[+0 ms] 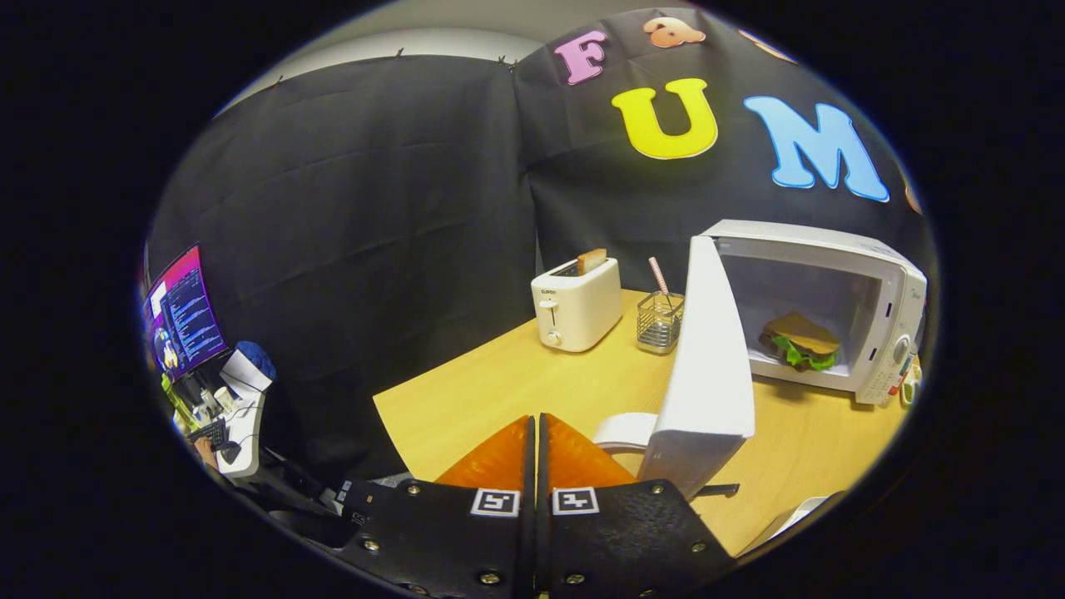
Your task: Open the microwave, put the food inside, and close the microwave door.
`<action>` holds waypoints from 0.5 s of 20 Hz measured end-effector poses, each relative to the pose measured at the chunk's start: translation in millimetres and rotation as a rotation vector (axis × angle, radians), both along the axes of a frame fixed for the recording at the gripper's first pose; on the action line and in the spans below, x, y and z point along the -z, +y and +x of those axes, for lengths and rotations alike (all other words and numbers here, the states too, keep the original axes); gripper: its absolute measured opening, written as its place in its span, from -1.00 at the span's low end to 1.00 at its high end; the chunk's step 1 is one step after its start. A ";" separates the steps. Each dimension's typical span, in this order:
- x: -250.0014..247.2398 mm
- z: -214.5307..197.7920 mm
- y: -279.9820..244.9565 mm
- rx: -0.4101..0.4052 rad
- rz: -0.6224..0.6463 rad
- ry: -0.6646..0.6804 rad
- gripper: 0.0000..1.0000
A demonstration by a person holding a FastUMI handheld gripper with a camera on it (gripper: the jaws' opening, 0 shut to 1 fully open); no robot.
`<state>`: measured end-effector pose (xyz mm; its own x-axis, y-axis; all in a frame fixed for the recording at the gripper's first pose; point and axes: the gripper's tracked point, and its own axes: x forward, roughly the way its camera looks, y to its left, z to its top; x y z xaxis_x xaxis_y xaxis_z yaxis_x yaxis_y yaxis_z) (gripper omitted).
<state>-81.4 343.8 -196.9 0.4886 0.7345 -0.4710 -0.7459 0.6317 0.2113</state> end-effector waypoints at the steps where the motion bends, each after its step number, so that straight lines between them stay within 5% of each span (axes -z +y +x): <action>1: -1.1 2.0 -5.6 0.010 0.000 0.001 -0.99; 10: -1.2 34.6 -66.3 0.149 -0.042 -0.028 -0.99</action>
<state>-46.8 277.5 -195.7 0.6041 0.6327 -0.4844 -0.6481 0.7438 0.1633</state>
